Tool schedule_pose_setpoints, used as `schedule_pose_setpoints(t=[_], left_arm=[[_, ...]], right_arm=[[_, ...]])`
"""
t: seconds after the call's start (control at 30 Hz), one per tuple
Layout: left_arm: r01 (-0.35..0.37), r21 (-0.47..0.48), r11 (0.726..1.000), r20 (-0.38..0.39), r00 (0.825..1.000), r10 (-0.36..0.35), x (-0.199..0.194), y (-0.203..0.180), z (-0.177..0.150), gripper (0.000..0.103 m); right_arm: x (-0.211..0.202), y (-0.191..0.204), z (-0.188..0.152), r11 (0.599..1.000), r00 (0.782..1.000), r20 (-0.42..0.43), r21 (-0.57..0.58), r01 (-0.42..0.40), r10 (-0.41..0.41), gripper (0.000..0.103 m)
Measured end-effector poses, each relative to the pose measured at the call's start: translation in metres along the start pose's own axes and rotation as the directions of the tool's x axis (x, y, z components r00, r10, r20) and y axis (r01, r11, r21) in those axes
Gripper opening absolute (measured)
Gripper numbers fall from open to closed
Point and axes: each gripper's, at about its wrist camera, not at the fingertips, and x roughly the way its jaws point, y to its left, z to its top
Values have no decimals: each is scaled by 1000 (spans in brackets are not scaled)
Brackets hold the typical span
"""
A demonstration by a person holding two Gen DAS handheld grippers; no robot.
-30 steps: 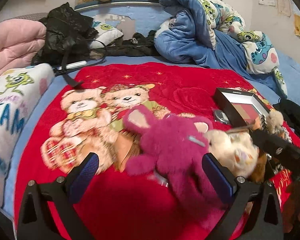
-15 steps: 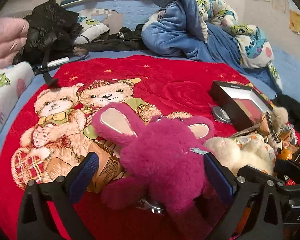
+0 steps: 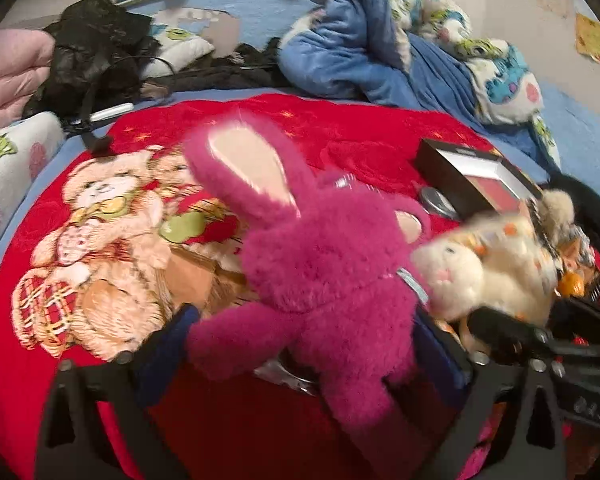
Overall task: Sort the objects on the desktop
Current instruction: 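Grasp the pink plush bear with the left tool while the right tool grasps the white plush, then carry both plush toys over the black tray with both tools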
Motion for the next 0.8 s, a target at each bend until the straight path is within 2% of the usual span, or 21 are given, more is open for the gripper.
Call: schedule_pose_setpoints(t=[0.03, 0.1, 0.17, 0.27, 0.33, 0.6, 0.8], left_arm=[[24, 2, 1000, -23, 999, -24, 2, -2, -1, 80], [1, 23, 1000, -16, 1000, 0, 1, -8, -3, 71], [-23, 15, 1000, -1, 1000, 23, -3, -9, -3, 56], [3, -39, 999, 2, 1000, -3, -6, 1, -3, 48], [18, -58, 998, 7, 1000, -18, -8, 4, -3, 43], [-31, -29, 999, 65, 997, 33, -28, 1, -4, 38], [-69, -14, 998, 140, 988, 70, -56, 0, 0, 38]], right_arm=[[0, -1, 0, 1000, 1000, 2, -2, 9, -9, 53], [-1, -2, 0, 1000, 1000, 2, -8, 17, -17, 48], [-3, -1, 0, 1000, 1000, 14, -5, 16, -15, 43], [-1, 4, -1, 1000, 1000, 14, 12, -18, 18, 41], [1, 12, -1, 1000, 1000, 18, -10, 14, -14, 40], [-13, 16, 1, 999, 997, 72, 30, -22, 20, 38], [-38, 14, 3, 997, 988, 148, 46, -57, 49, 38]])
